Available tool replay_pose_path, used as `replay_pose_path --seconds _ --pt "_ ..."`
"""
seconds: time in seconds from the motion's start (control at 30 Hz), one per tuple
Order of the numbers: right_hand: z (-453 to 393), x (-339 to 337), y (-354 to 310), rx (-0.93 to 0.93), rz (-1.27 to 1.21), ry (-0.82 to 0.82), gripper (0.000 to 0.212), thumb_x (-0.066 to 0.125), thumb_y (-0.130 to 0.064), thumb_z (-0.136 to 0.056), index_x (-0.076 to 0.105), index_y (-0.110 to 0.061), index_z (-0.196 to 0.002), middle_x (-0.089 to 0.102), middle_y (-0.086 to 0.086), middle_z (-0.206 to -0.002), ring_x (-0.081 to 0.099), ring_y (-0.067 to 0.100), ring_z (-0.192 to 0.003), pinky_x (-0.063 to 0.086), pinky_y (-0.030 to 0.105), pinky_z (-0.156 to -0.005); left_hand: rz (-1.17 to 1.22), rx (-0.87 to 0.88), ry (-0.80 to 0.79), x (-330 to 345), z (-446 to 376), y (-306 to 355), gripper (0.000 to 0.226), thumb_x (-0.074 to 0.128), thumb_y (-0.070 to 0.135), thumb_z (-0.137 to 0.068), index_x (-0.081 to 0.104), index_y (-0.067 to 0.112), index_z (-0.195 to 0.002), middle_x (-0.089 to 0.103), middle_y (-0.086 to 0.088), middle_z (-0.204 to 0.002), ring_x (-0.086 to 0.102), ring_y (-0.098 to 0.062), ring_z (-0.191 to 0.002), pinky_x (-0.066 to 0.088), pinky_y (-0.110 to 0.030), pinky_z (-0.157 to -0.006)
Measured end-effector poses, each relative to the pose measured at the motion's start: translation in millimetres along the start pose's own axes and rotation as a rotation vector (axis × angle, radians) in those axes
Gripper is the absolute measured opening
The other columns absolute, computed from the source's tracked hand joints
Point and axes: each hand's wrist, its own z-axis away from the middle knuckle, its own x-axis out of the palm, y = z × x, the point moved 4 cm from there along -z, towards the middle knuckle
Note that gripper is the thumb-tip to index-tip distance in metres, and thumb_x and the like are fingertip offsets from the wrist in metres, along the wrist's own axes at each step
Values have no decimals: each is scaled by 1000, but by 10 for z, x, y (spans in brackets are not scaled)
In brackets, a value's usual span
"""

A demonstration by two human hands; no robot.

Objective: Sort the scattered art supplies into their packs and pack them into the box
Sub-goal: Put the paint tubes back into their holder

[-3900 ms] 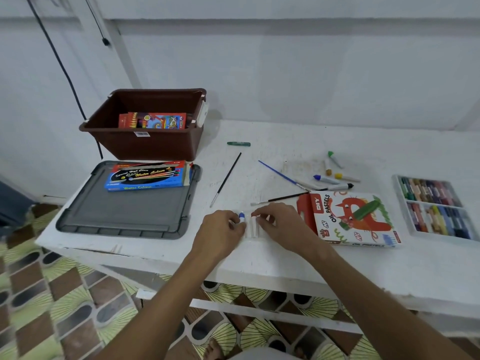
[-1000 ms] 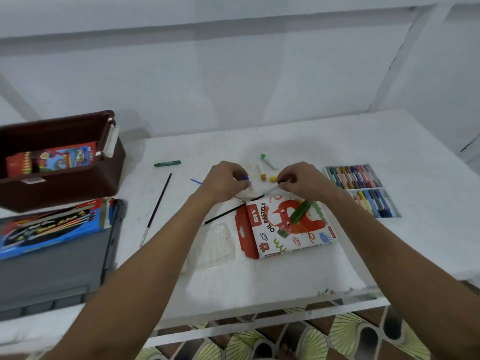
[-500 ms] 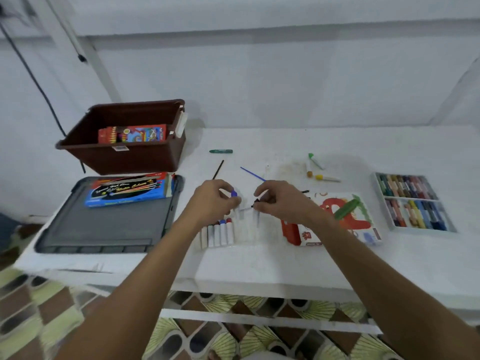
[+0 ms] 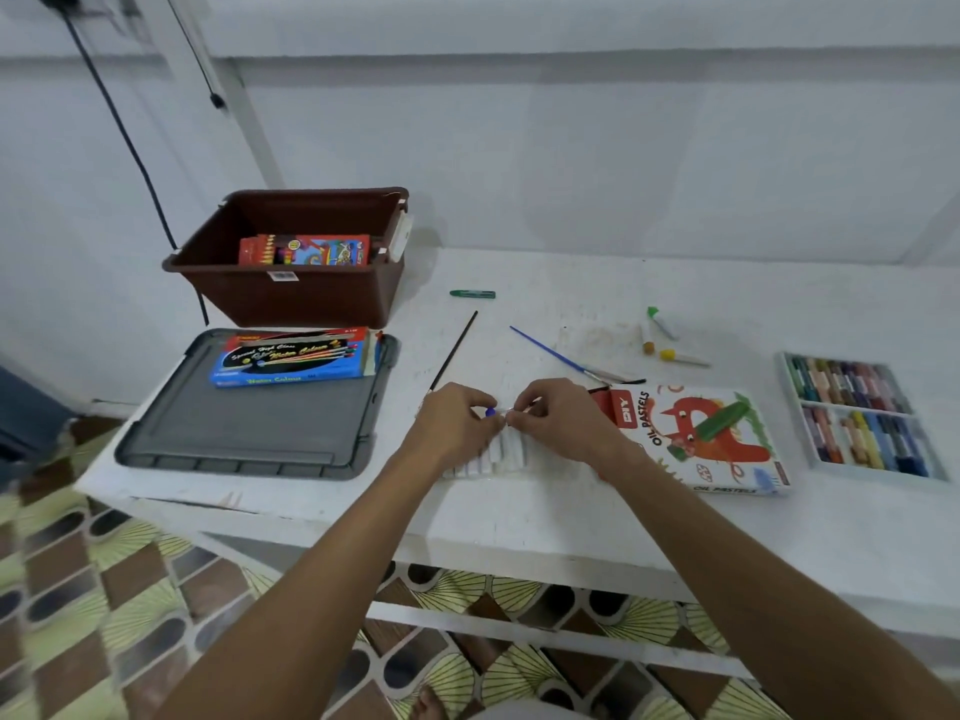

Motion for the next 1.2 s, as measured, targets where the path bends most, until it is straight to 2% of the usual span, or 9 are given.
replay_pose_path --seconds 0.17,0.3,0.43,0.53,0.63,0.73,0.9,1.03,1.2 --pt "88 12 41 -8 -43 -59 9 64 -26 -88 65 -20 -95 71 -1 -83 65 8 -73 47 21 -62 -61 49 -64 48 23 -18 40 62 38 -90 62 23 -126 65 4 -96 60 -6 -73 42 -12 -57" --pt "149 -6 42 -33 32 -103 19 66 -18 -86 66 -18 -105 69 -4 -90 61 3 -74 48 13 -60 -106 83 -48 39 57 -48 42 63 33 -90 57 23 -131 63 5 -91 55 -3 -70 38 -10 -57" --pt "182 3 6 -73 138 -141 27 68 -21 -85 68 -18 -111 66 -5 -92 60 3 -77 44 7 -63 -146 97 -51 26 81 -79 28 67 30 -88 66 24 -116 63 6 -82 55 -4 -65 38 -12 -55" --pt "188 60 2 -86 174 -164 33 68 -26 -85 66 -20 -117 66 -4 -96 60 6 -84 46 14 -74 -150 113 -43 26 89 -92 20 67 29 -88 70 25 -107 61 8 -76 55 -6 -60 39 -13 -54" --pt "209 95 17 -79 146 -145 34 65 -26 -88 64 -20 -121 64 -6 -92 60 7 -83 44 13 -72 -179 159 -29 36 108 -70 19 64 27 -89 71 23 -106 55 13 -66 52 -5 -54 40 -15 -54" --pt "233 119 17 -96 177 -120 33 63 -21 -89 63 -20 -122 62 -5 -92 56 5 -79 39 6 -64 -228 207 -33 36 128 -32 22 61 25 -90 72 22 -108 52 14 -59 50 -4 -52 43 -19 -56" --pt "256 122 -5 -138 260 -122 33 59 -24 -91 63 -20 -123 59 1 -106 49 7 -83 33 7 -61 -337 209 -89 51 109 -4 21 57 29 -92 74 23 -102 50 9 -55 49 -7 -50 36 -19 -51" --pt "250 125 4 -154 256 -119 34 65 -32 -87 65 -20 -120 58 -1 -103 49 6 -81 34 12 -64 -366 237 -88 41 97 8 21 58 29 -91 75 19 -101 48 9 -56 48 -8 -53 35 -20 -51" --pt "217 137 19 -128 265 -95 36 72 -25 -83 67 -14 -117 60 1 -103 51 9 -82 37 18 -73 -320 283 -118 26 100 -14 25 67 34 -86 73 22 -107 47 12 -67 48 -5 -60 36 -18 -55"
